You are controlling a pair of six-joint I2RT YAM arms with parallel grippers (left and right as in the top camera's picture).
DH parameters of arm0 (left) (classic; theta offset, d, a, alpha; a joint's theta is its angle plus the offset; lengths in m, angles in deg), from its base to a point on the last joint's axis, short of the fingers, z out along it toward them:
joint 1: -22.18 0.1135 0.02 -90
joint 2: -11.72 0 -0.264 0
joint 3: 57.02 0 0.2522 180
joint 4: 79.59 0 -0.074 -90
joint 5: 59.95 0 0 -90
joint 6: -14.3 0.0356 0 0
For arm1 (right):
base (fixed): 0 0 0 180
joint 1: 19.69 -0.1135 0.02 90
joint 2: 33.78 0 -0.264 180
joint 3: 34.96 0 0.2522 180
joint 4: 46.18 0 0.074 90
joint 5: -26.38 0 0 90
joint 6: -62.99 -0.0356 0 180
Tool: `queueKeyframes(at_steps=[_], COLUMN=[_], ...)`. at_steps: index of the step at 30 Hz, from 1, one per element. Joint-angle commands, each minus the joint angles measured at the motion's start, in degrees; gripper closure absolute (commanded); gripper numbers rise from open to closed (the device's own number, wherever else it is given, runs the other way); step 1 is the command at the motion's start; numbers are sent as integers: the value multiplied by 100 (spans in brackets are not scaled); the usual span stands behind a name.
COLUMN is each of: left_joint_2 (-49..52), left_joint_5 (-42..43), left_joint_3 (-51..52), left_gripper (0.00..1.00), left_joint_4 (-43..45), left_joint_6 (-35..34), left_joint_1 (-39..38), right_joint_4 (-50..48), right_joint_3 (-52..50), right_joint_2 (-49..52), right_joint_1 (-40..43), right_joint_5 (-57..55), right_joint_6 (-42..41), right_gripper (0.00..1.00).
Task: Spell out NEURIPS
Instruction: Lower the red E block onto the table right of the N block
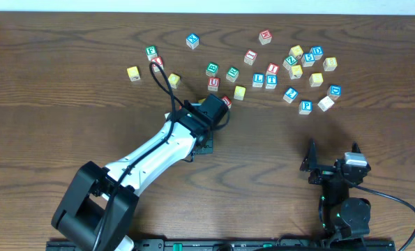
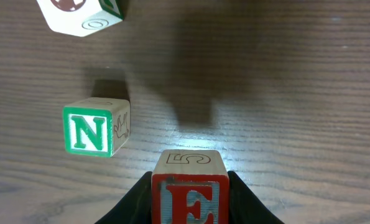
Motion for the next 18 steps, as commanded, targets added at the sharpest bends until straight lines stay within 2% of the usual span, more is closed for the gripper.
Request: queueKeyframes(at_steps=[1, 18], left_joint_2=[55, 55], left_joint_5=[356, 385], left_joint_3=[116, 796], left_gripper=[92, 92], left_joint_4=[120, 723], left_joint_6=[129, 391], left_joint_1=[61, 149], right_joint_4=[26, 26], right_joint_3=[-9, -9], right_joint_2=[2, 2], right_joint_1=[-7, -7], right_joint_5=[-9, -7], right_joint_6=[48, 48], right_gripper=[1, 1])
